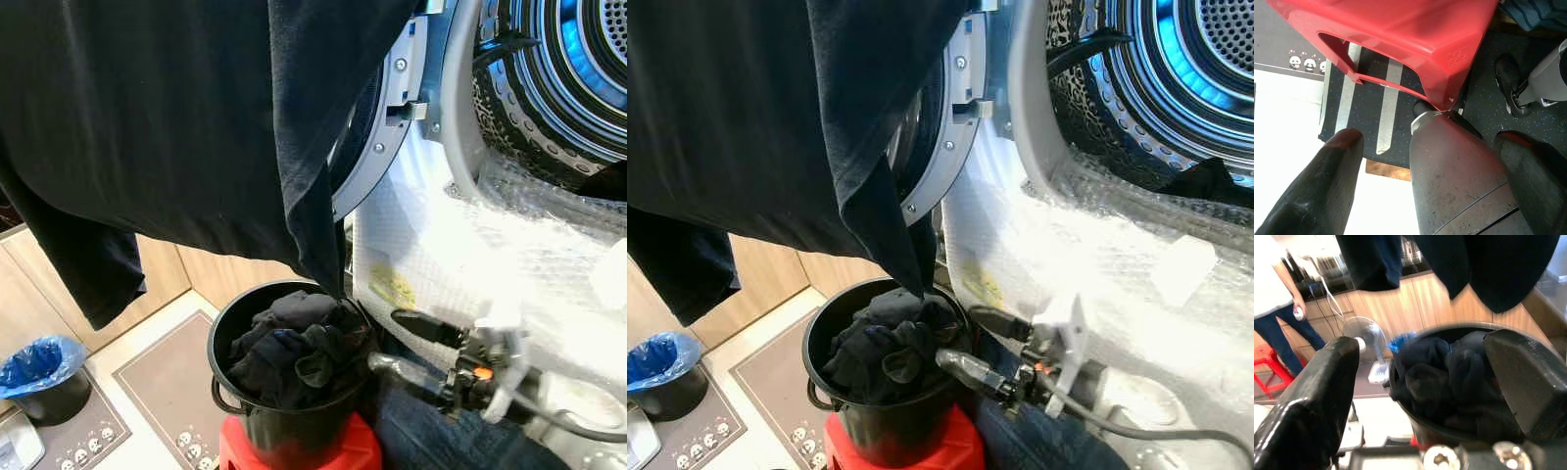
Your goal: Clothes washing
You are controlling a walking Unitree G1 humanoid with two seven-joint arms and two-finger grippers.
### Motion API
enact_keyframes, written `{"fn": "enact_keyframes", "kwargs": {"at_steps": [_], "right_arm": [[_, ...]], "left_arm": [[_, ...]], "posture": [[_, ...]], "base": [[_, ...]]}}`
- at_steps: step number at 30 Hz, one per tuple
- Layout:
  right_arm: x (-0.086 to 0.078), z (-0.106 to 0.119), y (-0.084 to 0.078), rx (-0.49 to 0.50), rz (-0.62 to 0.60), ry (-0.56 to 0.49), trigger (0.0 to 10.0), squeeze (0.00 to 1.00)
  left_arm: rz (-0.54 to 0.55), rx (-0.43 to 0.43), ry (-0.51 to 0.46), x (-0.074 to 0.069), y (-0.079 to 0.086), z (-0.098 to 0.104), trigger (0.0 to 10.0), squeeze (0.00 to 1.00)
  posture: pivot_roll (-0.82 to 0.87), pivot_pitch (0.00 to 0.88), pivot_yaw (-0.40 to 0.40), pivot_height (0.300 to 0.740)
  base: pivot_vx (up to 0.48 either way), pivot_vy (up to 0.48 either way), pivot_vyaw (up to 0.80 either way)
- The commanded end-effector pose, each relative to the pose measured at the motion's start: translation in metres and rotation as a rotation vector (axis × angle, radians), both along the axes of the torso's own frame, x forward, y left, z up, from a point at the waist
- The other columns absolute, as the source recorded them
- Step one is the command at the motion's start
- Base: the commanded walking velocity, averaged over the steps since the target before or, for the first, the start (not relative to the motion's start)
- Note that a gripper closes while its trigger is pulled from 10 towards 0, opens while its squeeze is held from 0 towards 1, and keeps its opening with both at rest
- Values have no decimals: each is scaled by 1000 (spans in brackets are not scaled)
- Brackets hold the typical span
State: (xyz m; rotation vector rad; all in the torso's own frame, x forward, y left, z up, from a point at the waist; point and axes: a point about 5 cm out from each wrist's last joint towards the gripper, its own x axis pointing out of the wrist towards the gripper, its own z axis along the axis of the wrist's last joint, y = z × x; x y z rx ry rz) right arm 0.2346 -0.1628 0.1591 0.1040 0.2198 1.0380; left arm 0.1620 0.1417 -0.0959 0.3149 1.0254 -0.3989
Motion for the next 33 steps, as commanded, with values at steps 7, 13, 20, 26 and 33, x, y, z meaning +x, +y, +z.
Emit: {"fn": "enact_keyframes", "kwargs": {"at_steps": [7, 13, 20, 26, 33], "right_arm": [[8, -30, 5, -205, -108, -69, 10000, 0], [18, -53, 4, -298, -228, -47, 10000, 0], [37, -63, 3, -319, -420, -44, 10000, 0], [48, -62, 9, -301, -498, -62, 10000, 0], [44, -56, 29, -233, -434, -95, 10000, 0]], "left_arm": [[17, 26, 63, -17, 5, -7, 10000, 0], [21, 27, 75, -23, 5, -9, 10000, 0], [24, 33, 83, -26, 9, -10, 10000, 0], [34, 47, 94, -32, 21, -11, 10000, 0], [34, 50, 99, -35, 23, -12, 10000, 0]], "posture": [[-137, 0, 41, 740], [-137, 0, 36, 740], [-134, 0, 32, 740], [-129, 0, 31, 740], [-128, 0, 30, 740]], "base": [[0, 0, 0], [0, 0, 0], [0, 0, 0], [0, 0, 0], [0, 0, 0]]}}
